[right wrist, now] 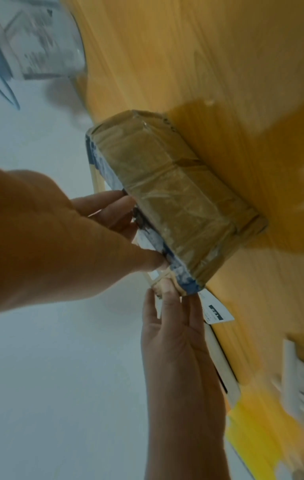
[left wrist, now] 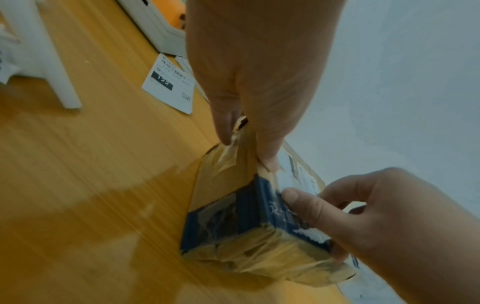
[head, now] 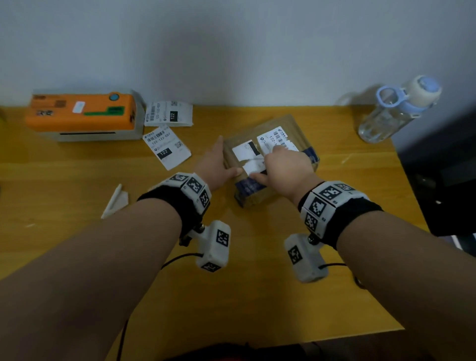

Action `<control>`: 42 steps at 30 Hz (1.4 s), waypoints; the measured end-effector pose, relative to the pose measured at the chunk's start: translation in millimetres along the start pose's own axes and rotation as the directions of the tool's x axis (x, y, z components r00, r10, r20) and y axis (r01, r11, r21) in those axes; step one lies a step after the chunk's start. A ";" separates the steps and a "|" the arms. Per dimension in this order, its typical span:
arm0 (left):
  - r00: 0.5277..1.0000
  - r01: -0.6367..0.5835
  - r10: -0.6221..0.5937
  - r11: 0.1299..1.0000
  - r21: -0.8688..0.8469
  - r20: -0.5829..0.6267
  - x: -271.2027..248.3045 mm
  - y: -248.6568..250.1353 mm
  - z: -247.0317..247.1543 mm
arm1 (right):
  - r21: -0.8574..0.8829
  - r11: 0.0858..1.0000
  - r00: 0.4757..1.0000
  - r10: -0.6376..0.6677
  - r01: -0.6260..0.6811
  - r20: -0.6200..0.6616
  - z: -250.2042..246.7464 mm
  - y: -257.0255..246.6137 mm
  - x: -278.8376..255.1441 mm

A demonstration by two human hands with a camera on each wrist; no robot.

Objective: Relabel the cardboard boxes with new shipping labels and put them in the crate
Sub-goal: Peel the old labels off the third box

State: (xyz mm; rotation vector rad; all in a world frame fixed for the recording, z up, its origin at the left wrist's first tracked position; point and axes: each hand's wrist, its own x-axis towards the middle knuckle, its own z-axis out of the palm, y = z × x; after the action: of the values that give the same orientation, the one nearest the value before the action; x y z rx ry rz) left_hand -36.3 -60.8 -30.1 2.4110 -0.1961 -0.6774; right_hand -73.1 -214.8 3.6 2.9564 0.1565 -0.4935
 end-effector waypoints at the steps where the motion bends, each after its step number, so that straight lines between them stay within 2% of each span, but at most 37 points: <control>1: 1.000 0.002 -0.002 1.000 0.009 0.010 -0.9 0.7 -1.2 | -0.010 1.000 1.000 -0.004 0.004 -0.002 -0.7 -1.0 -1.2; 5: 1.000 0.007 -0.008 1.000 0.028 0.005 -3.6 5.6 -2.7 | -0.051 0.998 1.000 -0.020 0.021 0.010 -1.9 -5.3 -1.4; 11: 1.000 0.009 -0.009 1.000 -0.005 0.004 -8.0 6.9 -0.6 | -0.024 0.999 0.998 -0.023 0.024 0.054 -3.0 -15.3 2.5; 16: 1.000 -0.005 0.005 0.999 -0.033 0.005 -6.6 3.0 -0.3 | -0.073 0.996 0.999 -0.047 0.046 -0.006 1.8 -13.3 10.7; 19: 1.000 -0.016 0.017 0.999 -0.028 0.026 -4.5 -0.6 -1.4 | -0.003 0.998 0.998 -0.062 0.062 -0.006 -0.7 -3.0 10.8; 21: 0.998 -0.033 0.034 0.999 -0.020 0.054 -0.8 -2.5 -4.2 | 0.088 0.989 0.993 -0.116 0.118 -0.030 3.6 5.8 9.6; 25: 0.993 -0.103 0.102 0.994 0.026 0.055 1.6 -0.3 -6.1 | 0.343 0.905 0.966 -0.259 0.253 -0.029 23.1 10.5 3.1; 27: 0.992 -0.119 0.117 0.993 0.029 0.040 -2.0 2.6 -4.1 | 0.402 0.877 0.962 -0.269 0.263 -0.043 27.8 11.4 2.3; 32: 0.984 -0.077 0.073 0.997 0.015 0.163 -12.2 1.8 3.6 | 0.437 0.869 0.967 -0.256 0.234 -0.009 27.4 11.6 6.6; 36: 0.982 -0.090 0.094 0.996 -0.028 0.161 -11.7 1.7 4.6 | 0.491 0.844 0.968 -0.249 0.215 0.004 23.2 10.2 12.3; 42: 0.973 -0.078 0.096 0.993 -0.093 0.211 -8.1 -4.7 10.7 | 0.479 0.855 0.976 -0.217 0.198 -0.016 34.7 12.2 10.6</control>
State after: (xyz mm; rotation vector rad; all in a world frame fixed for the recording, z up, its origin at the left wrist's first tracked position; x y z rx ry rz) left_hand -48.9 -60.3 -36.8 2.2324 -0.3532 -0.8887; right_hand -72.5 -231.3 -30.9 3.4307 0.4107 -0.7097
